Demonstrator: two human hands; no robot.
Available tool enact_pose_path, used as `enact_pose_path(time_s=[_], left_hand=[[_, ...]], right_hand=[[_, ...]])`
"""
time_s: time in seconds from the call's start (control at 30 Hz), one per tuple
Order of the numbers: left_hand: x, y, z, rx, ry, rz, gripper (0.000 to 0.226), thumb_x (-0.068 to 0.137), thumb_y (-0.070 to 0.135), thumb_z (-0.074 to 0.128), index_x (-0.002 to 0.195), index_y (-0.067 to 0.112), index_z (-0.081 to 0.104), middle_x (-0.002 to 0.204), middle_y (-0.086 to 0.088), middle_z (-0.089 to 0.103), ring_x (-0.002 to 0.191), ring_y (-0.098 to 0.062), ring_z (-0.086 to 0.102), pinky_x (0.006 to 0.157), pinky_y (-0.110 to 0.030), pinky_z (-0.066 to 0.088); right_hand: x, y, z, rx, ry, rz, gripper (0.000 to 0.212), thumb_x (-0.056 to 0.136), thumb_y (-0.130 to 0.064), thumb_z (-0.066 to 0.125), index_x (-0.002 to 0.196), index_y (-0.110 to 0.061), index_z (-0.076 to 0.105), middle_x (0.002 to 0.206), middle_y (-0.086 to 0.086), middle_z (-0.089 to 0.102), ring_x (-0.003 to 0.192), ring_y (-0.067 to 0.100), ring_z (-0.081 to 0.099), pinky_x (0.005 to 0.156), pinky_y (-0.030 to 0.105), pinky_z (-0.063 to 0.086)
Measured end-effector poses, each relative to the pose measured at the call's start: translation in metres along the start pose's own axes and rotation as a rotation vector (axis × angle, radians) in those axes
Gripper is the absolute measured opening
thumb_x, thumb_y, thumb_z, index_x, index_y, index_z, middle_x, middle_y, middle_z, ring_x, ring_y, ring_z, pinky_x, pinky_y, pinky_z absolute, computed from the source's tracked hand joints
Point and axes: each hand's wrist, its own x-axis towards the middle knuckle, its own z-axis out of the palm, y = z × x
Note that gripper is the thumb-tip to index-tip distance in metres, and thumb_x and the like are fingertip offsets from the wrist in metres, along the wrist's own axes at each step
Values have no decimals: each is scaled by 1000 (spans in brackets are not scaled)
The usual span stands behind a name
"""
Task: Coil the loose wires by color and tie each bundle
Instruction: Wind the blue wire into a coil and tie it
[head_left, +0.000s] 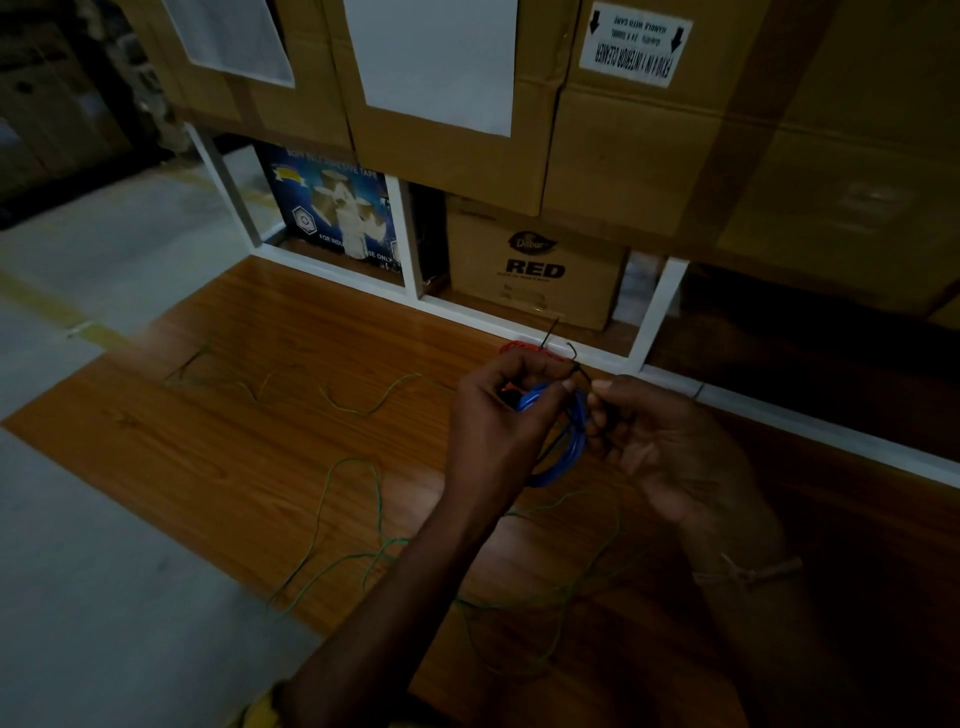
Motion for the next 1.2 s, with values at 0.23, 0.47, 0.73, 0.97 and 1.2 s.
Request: enact_pose_path(time_s=[0.23,0.47,0.73,0.97,1.2], left_hand=[[0,-4,2,23,-2,25,9,95,8,77,103,12,77,97,1,77,95,-22,74,83,-44,63],[0,-4,3,61,-34,44,10,96,6,75,105,11,75,98,2,76,94,-16,74,79,-31,61],[-2,-8,3,54,-51,72,10,96,4,75,104,10,76,99,1,77,97,-16,75,83,-30,60],[1,-8,1,14,-38,40,10,96,5,75,106,7,75,100,-4,78,97,-19,76,84,-32,62],[1,-8,0,38,-84,93,11,96,3,75,107,5,74,102,-4,77,99,-18,75,84,-27,59]], right_hand=[[1,0,-6,23,-40,31,9,78,-21,66,76,-14,62,66,-1,58,64,10,61,74,33,46],[1,2,-6,37,-17,35,9,84,-15,63,76,-13,61,64,-1,57,63,11,59,74,33,46],[2,8,-10,59,-21,33,6,77,-20,70,76,-14,71,70,0,62,70,14,62,77,35,48],[0,8,-16,114,-69,28,6,80,-16,67,84,-12,66,79,2,67,79,16,67,82,37,52],[2,8,-17,49,-47,18,5,80,-15,65,76,-13,68,73,2,62,72,16,65,76,35,53]])
